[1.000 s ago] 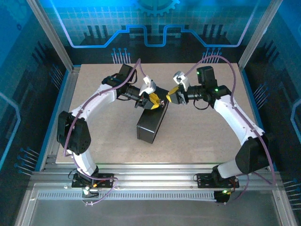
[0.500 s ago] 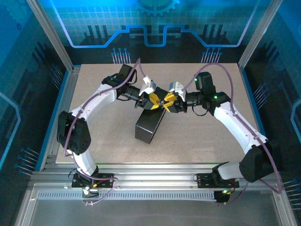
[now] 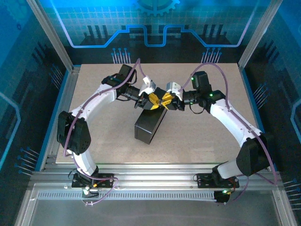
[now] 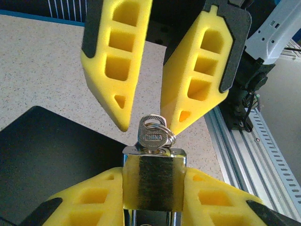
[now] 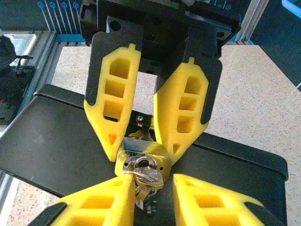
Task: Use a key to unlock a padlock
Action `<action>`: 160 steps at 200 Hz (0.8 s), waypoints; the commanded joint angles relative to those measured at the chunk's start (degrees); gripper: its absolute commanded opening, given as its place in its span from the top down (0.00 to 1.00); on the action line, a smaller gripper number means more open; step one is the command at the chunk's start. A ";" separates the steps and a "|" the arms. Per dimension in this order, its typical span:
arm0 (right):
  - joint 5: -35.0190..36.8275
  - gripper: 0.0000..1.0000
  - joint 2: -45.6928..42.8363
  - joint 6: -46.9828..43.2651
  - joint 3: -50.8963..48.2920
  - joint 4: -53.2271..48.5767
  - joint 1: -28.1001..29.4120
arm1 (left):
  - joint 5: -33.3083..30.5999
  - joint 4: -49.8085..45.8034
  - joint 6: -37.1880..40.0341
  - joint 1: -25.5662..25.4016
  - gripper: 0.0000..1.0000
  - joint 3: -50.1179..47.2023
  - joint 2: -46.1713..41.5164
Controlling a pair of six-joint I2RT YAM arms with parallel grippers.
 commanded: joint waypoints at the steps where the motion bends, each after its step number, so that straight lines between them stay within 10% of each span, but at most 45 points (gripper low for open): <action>1: -2.74 0.77 1.01 -1.60 2.20 -1.42 0.97 | 6.08 0.34 1.42 -0.21 0.98 3.22 -2.85; 59: -3.76 1.00 2.85 1.69 5.02 -5.96 1.40 | 4.29 2.19 0.73 -0.50 0.99 2.41 -3.40; 160: 8.85 1.00 3.41 53.57 3.63 -4.19 6.57 | -6.18 17.70 -6.39 -1.71 0.98 -2.92 -6.02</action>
